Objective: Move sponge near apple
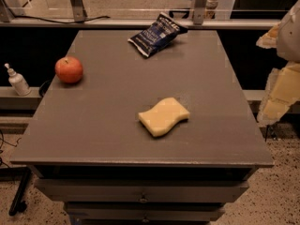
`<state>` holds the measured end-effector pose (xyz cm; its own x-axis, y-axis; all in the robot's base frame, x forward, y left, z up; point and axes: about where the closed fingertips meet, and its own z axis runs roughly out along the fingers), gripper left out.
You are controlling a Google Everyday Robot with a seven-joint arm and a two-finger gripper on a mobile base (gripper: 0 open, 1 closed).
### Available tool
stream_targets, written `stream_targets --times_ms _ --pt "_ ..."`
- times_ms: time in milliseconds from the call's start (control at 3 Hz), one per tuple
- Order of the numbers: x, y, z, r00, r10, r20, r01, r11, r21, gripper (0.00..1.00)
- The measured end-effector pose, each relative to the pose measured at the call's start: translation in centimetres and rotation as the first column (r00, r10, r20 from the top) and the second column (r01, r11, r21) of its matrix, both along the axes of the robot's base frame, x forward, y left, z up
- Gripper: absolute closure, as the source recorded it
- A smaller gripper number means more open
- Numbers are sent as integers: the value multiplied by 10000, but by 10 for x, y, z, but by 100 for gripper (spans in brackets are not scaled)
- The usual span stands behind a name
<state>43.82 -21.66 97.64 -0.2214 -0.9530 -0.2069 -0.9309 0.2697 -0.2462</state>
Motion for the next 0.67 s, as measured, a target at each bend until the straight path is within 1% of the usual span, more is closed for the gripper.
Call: stream_targets --times_ms 333,667 --pt "0 0 0 10000 0 2 0 10000 0 0" --pt "5 3 -2 9999 135 100 -137 9997 226 0"
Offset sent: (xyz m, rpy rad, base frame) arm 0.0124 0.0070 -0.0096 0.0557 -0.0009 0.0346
